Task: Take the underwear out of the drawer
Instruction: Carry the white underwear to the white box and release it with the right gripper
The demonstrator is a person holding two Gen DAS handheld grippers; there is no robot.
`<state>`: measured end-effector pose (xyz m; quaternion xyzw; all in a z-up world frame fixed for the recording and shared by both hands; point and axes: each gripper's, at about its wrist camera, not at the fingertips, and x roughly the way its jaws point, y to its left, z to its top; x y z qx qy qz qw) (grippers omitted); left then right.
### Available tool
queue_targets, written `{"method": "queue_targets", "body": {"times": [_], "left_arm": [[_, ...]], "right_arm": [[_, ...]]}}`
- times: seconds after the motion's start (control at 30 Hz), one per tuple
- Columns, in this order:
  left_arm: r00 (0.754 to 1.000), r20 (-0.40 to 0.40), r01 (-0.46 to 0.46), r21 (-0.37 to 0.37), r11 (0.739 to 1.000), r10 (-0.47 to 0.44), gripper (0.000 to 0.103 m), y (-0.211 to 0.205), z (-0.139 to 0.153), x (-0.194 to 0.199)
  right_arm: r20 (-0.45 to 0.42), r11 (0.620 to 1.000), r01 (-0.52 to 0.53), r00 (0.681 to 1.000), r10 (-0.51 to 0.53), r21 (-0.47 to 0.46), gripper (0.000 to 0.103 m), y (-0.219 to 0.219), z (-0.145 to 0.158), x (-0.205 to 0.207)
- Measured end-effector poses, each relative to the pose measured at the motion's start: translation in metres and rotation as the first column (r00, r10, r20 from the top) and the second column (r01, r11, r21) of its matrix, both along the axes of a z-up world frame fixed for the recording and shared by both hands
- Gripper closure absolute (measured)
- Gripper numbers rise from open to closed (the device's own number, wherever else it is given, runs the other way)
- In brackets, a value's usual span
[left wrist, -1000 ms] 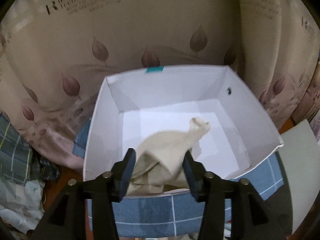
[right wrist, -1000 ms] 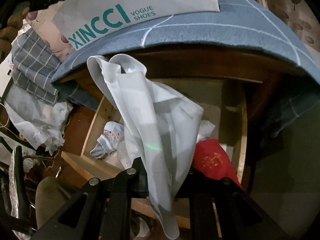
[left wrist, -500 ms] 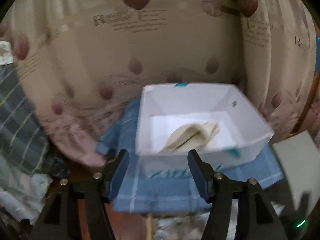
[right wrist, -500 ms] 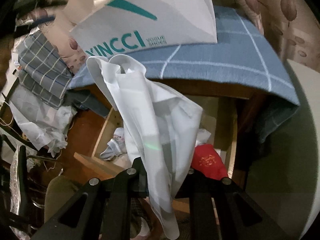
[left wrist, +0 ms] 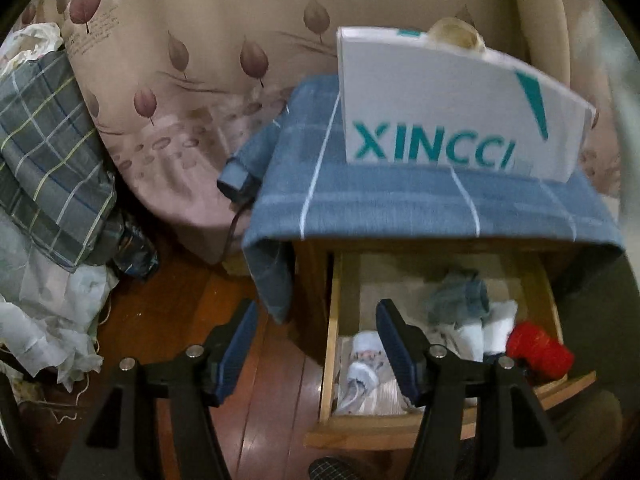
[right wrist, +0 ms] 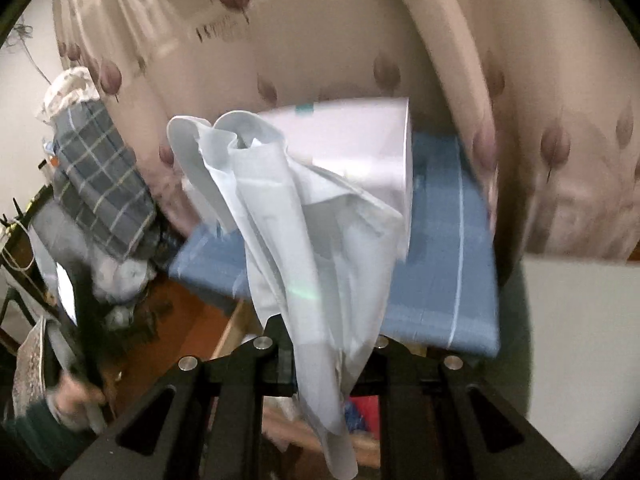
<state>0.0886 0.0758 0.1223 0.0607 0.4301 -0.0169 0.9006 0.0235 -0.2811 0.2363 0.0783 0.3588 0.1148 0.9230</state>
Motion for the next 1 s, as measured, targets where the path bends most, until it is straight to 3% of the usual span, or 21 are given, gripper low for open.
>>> {"method": "queue_targets", "body": {"times": [0.2,0.4,0.53,0.77,1.0], "left_arm": [[0.998,-0.044,-0.041,-0.051,0.998,0.038,0.04,0.0,-0.033,-0.007],[0.993,-0.022,-0.117,-0.028,0.993,0.116,0.04,0.009,-0.047,-0.009],[0.989,-0.024,-0.146,-0.011,0.989,0.146,0.04,0.014,-0.054,-0.01],[0.98,-0.059,-0.192,-0.066,0.979,0.189,0.04,0.027,-0.06,-0.008],[0.982,-0.093,-0.171,-0.062,0.983,0.165,0.04,0.019,-0.068,-0.006]], "right_arm": [[0.096,0.997,0.048,0.994,-0.042,-0.057,0.088,0.0,0.056,0.039],[0.119,0.985,0.091,0.99,-0.073,-0.146,0.088,0.014,0.071,0.092],[0.083,0.976,0.125,0.99,-0.111,-0.178,0.088,0.022,0.057,0.132],[-0.029,0.961,0.135,0.989,-0.146,-0.241,0.088,0.03,0.013,0.18],[-0.096,0.951,0.129,0.982,-0.162,-0.281,0.088,0.035,-0.021,0.208]]}}
